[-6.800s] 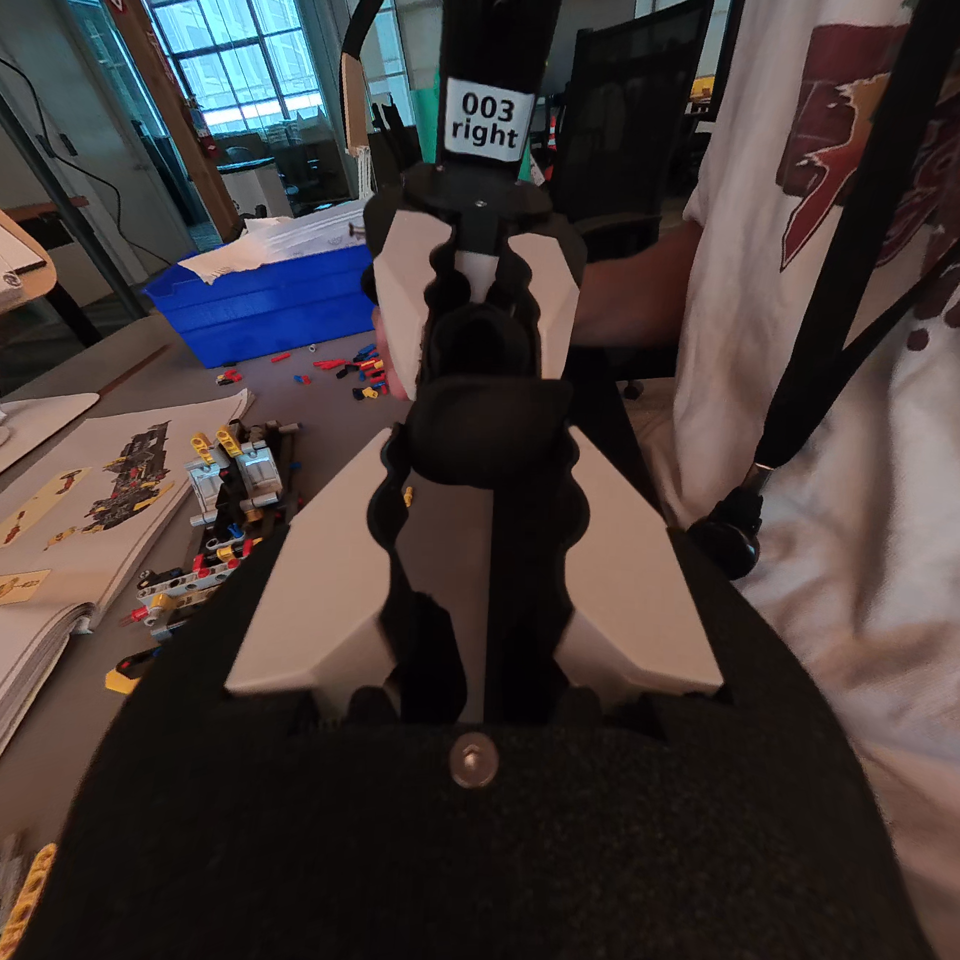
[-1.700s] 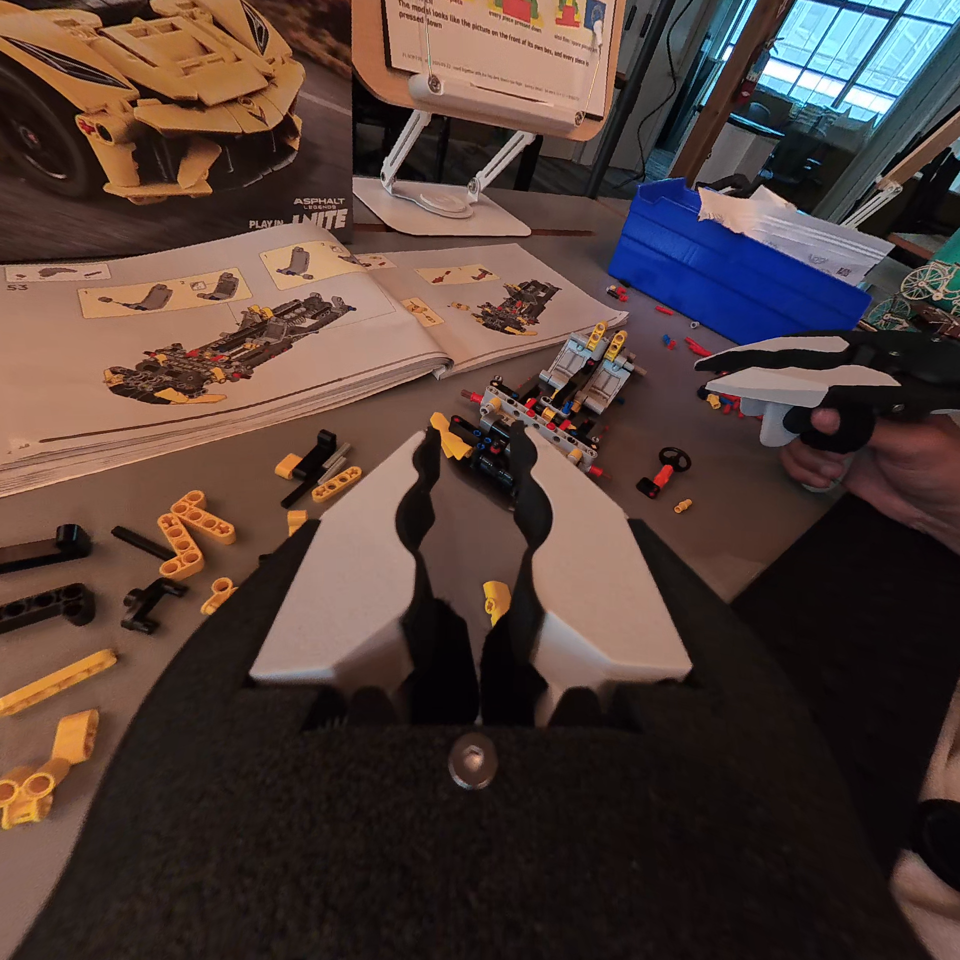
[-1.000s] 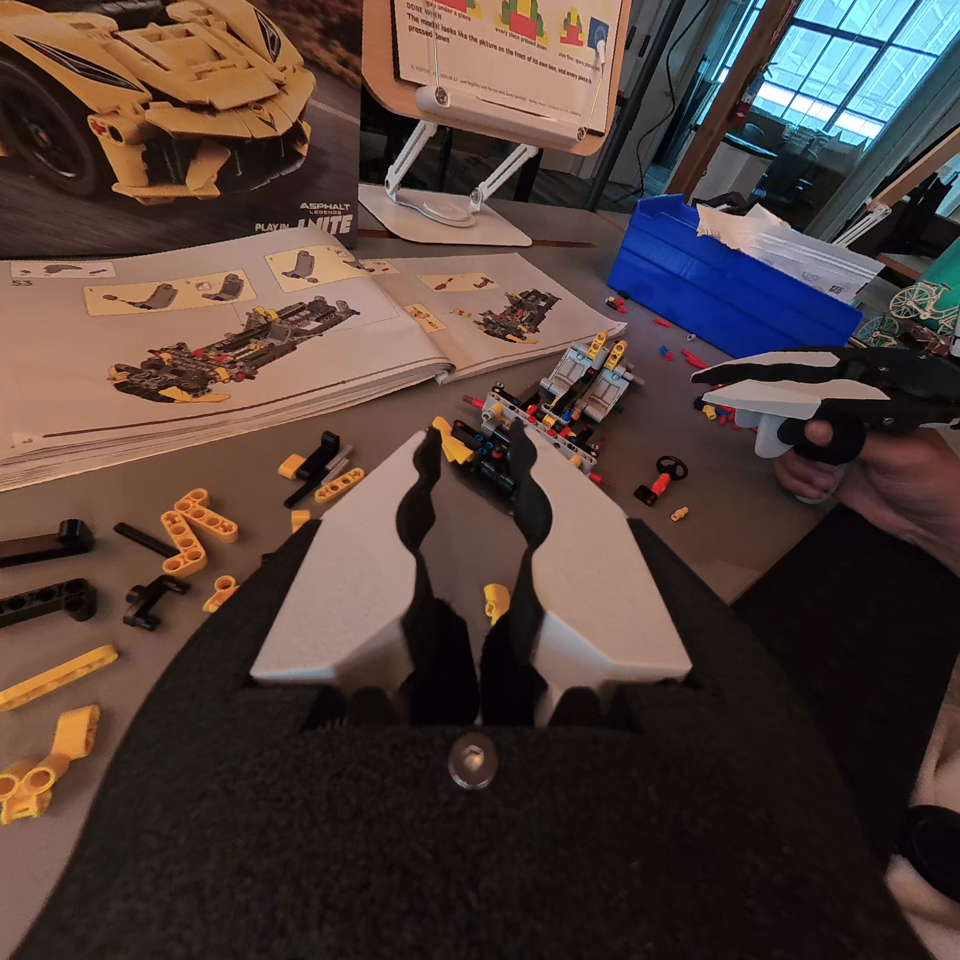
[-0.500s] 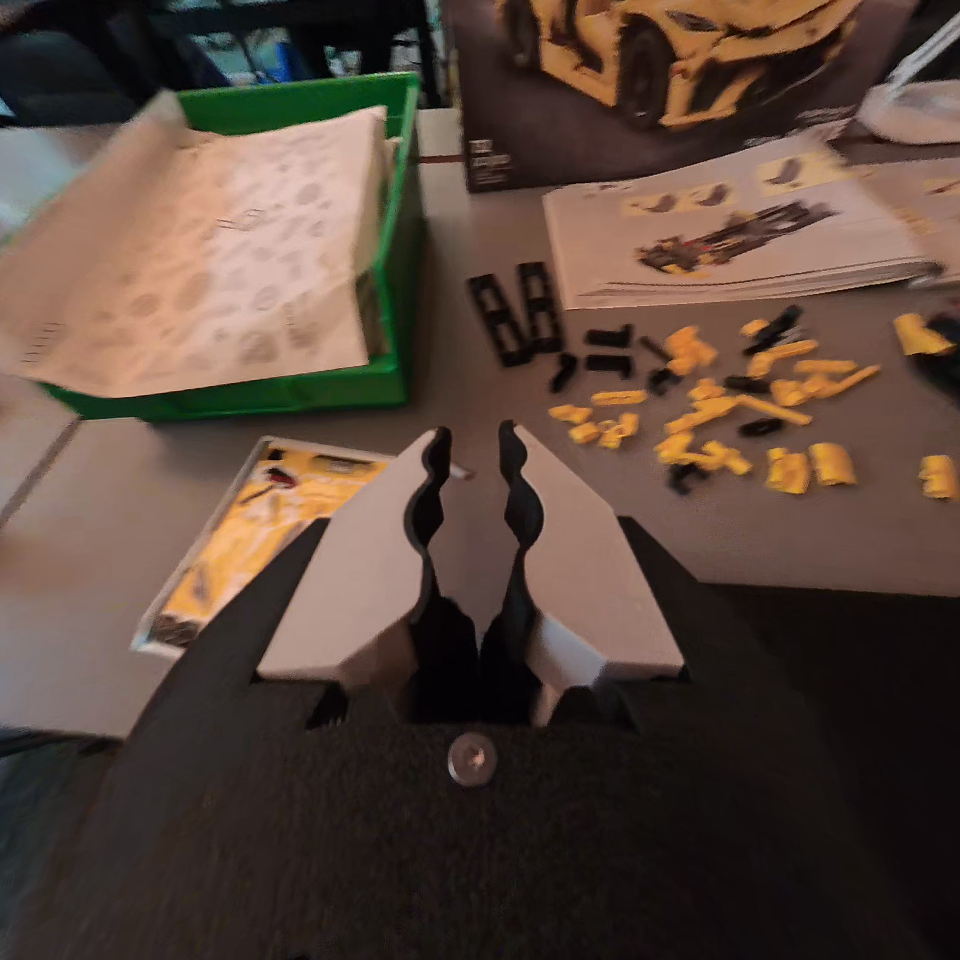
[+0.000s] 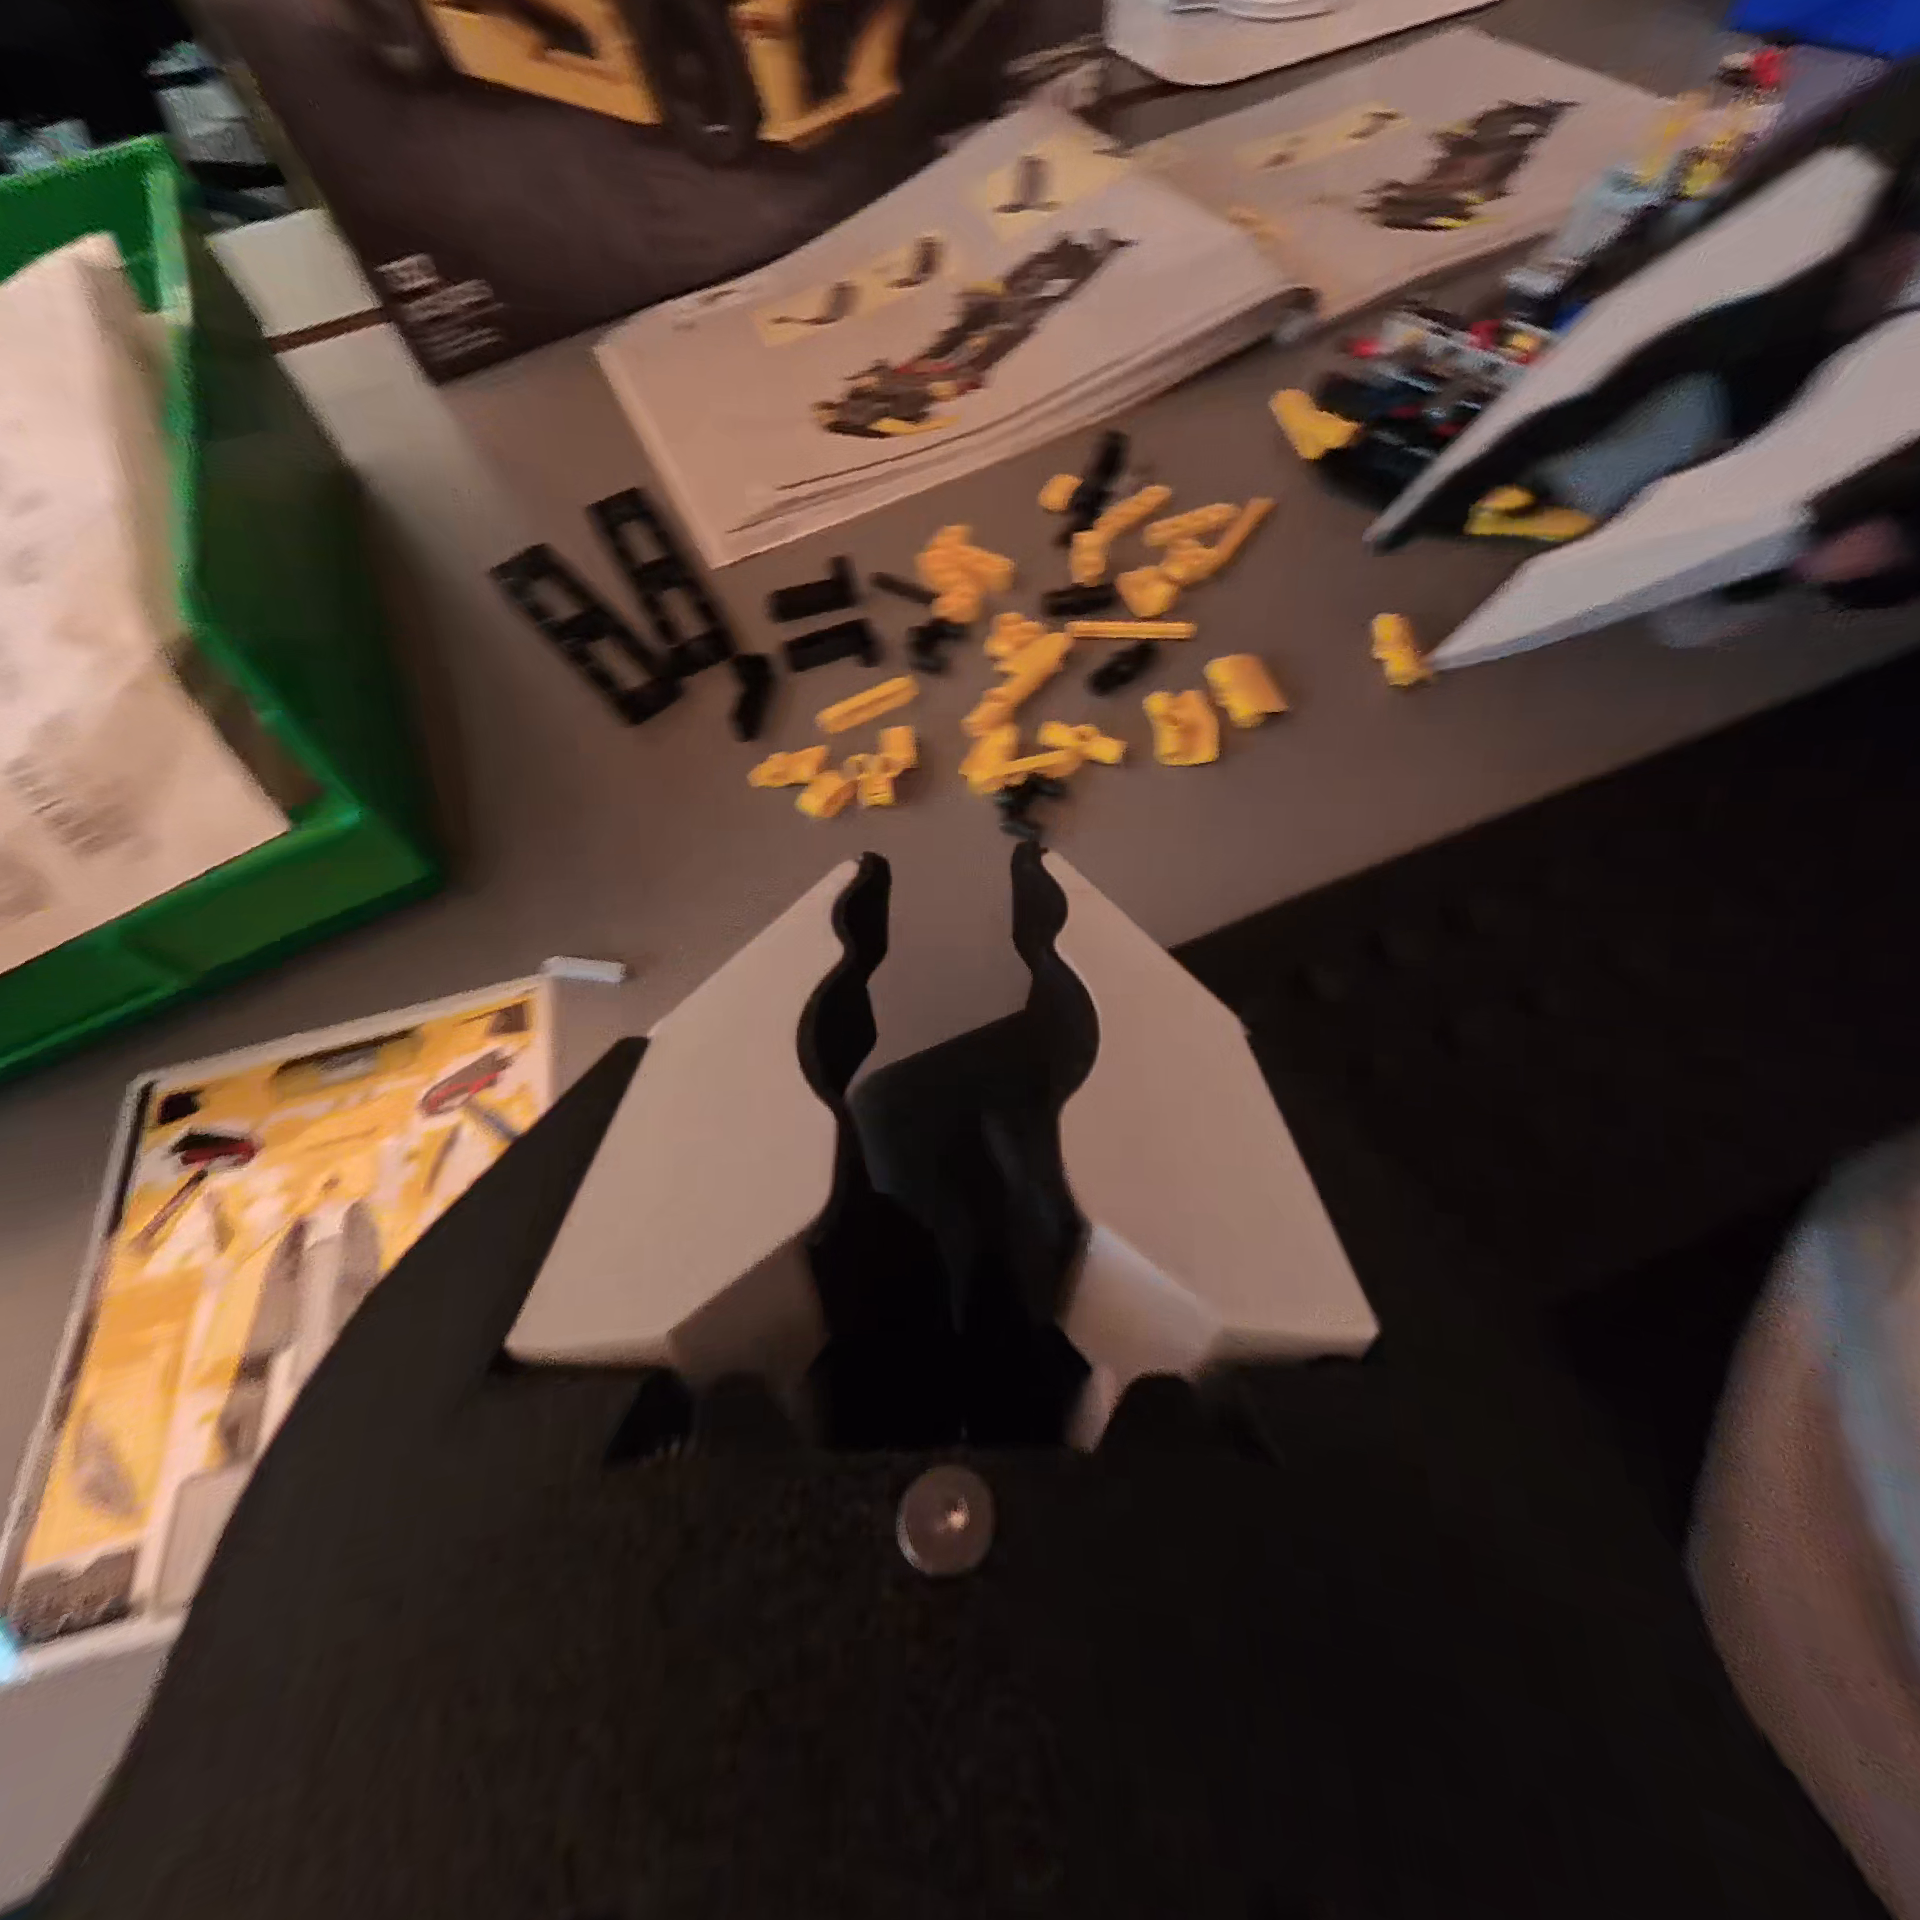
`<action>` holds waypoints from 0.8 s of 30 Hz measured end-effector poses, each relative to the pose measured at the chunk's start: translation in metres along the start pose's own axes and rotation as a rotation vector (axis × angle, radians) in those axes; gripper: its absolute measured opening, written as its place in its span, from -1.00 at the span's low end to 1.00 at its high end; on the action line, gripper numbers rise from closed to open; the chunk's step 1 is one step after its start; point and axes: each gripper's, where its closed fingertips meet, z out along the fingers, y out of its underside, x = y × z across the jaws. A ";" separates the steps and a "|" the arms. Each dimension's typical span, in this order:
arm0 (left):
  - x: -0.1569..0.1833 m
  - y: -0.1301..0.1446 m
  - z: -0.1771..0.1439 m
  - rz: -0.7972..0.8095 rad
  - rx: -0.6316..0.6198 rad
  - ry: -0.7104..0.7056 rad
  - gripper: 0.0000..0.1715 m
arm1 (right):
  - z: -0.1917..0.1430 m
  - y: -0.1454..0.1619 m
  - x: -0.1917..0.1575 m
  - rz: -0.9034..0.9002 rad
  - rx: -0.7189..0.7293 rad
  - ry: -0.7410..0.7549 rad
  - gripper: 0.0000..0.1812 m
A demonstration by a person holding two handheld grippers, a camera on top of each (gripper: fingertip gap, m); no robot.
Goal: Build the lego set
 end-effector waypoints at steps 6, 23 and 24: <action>0.019 -0.014 0.006 0.034 0.054 0.103 -0.75 | 0.047 0.000 -0.004 -0.052 -0.197 -0.080 -0.47; 0.031 -0.007 0.036 0.210 0.032 0.179 -0.71 | 0.060 -0.002 0.000 0.038 -0.169 -0.135 -0.99; 0.030 -0.006 0.037 0.217 0.021 0.175 -0.71 | 0.057 -0.005 -0.002 0.023 -0.150 -0.151 -0.97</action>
